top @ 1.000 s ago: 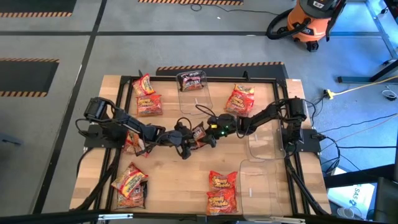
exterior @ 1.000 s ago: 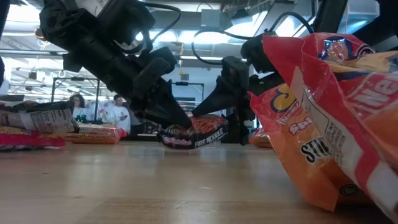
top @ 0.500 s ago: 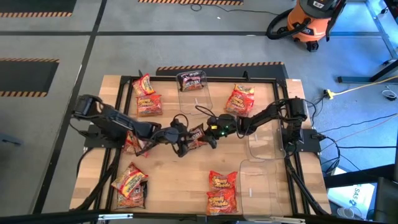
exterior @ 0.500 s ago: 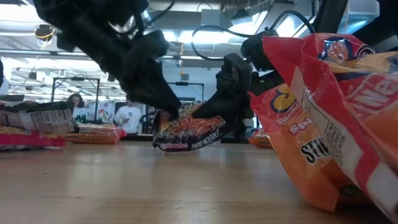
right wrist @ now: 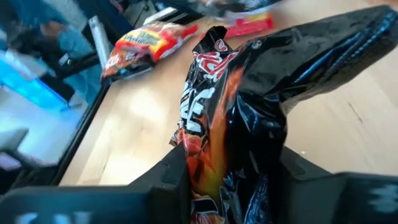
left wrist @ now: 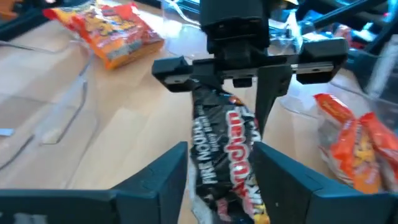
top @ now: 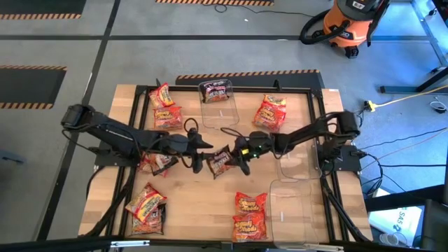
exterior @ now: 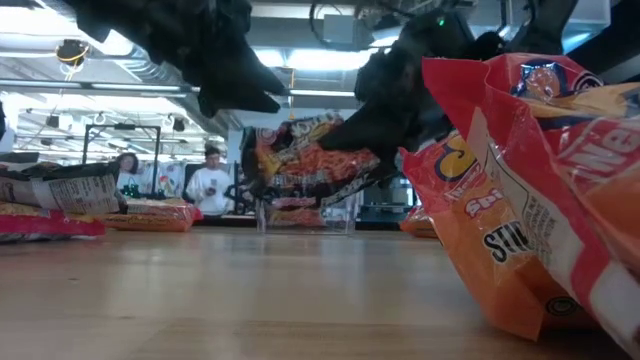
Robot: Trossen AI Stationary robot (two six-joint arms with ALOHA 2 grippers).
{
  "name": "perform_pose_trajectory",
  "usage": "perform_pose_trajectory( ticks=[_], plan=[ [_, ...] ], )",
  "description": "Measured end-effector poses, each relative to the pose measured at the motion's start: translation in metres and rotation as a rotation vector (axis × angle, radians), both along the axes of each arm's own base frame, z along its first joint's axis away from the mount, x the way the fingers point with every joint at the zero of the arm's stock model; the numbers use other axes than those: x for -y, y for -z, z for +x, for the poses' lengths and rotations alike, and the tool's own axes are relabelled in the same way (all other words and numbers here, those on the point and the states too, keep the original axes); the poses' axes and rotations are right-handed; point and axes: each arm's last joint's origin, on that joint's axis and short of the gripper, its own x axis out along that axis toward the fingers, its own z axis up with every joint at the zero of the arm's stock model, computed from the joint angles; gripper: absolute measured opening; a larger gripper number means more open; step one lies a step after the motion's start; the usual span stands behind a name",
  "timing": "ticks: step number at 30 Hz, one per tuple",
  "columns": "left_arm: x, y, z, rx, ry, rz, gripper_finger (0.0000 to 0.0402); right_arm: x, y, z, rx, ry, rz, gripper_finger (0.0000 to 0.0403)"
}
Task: Sort Maruchan noodles
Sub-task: Put the black noodle pack into the top transparent bin
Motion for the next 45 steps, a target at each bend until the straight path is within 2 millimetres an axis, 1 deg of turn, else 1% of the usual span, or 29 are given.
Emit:
perform_pose_trajectory(
  ticks=[4,7,9,13,17,21,24,29,31,34,36,38,40,45],
  plan=[
    [-0.003,0.0,0.003,0.011,0.08,-0.066,0.0219,-0.01,-0.009,-0.001,0.062,-0.041,-0.09,0.0117],
    [-0.005,0.004,0.006,0.002,0.121,-0.129,0.0251,-0.016,-0.009,-0.002,0.075,-0.062,-0.15,0.0111],
    [-0.008,0.003,0.009,0.003,0.13,-0.173,0.0272,-0.017,-0.009,-0.002,0.081,-0.057,-0.177,0.011],
    [-0.007,-0.001,0.023,0.01,0.171,-0.215,0.0305,-0.016,-0.009,-0.002,0.083,-0.034,-0.193,0.0114],
    [-0.005,0.0,0.041,-0.012,0.174,-0.219,0.0317,-0.016,-0.009,-0.002,0.095,-0.04,-0.212,0.0114],
    [-0.008,0.004,0.049,-0.125,0.165,-0.195,0.0318,-0.016,-0.009,-0.001,0.097,-0.042,-0.211,0.0114],
    [-0.011,0.0,0.05,-0.186,0.151,-0.192,0.0319,-0.016,-0.009,-0.001,0.094,-0.043,-0.211,0.0114],
    [-0.011,-0.011,0.052,-0.185,0.18,-0.199,0.0319,-0.016,-0.01,-0.001,0.106,-0.042,-0.211,0.0114],
    [-0.01,-0.007,0.054,-0.2,0.205,-0.215,0.0319,-0.016,-0.012,-0.001,0.128,-0.04,-0.211,0.0114],
    [-0.01,0.006,0.056,-0.26,0.207,-0.218,0.0319,-0.016,-0.014,0.0,0.154,-0.043,-0.229,0.0115],
    [-0.01,0.008,0.06,-0.25,0.215,-0.205,0.0316,-0.016,-0.014,0.0,0.156,-0.044,-0.233,0.0115],
    [-0.01,0.011,0.06,-0.262,0.218,-0.201,0.0304,-0.015,-0.014,0.0,0.153,-0.035,-0.236,0.0115],
    [-0.01,0.012,0.06,-0.27,0.218,-0.201,0.0283,-0.015,-0.014,0.0,0.151,-0.034,-0.236,0.0115],
    [-0.01,0.012,0.06,-0.27,0.222,-0.198,0.0211,-0.015,-0.014,0.0,0.144,-0.025,-0.206,0.0115]
  ],
)
